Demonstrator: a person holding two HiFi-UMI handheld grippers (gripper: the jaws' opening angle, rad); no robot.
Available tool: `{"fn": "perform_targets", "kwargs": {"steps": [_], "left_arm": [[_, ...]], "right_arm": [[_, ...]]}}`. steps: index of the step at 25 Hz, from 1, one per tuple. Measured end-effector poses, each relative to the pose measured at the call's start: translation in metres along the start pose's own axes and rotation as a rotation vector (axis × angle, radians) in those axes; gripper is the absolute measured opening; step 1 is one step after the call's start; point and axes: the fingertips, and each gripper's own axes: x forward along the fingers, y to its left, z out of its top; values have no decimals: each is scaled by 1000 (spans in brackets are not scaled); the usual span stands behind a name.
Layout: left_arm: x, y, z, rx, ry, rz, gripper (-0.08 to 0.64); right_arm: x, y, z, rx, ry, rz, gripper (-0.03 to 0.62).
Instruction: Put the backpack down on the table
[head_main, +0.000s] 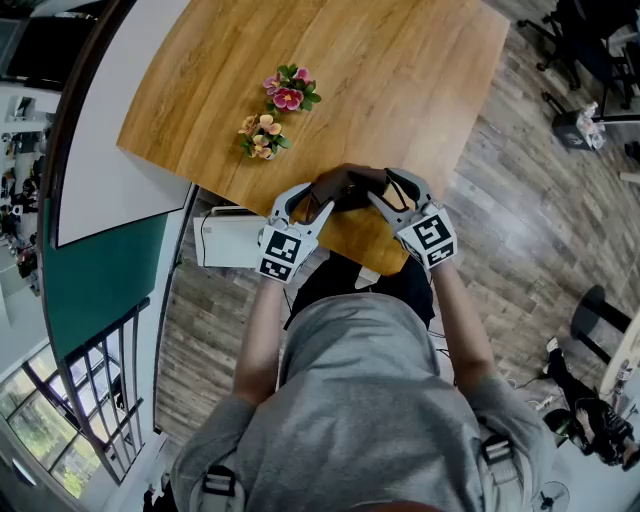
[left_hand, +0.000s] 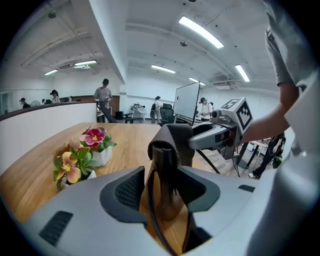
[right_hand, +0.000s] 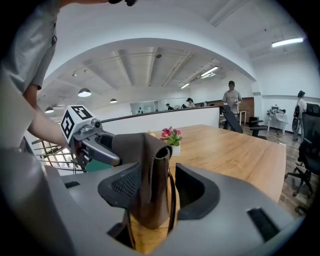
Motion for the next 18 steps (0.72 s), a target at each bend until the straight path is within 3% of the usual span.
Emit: {"fn": "perform_targets", "kwargs": {"steps": [18], "left_arm": [[-30,2,2,-45,-43,8,213]], "right_arm": [[-22,1,0,-1,48,-66,265]]}}
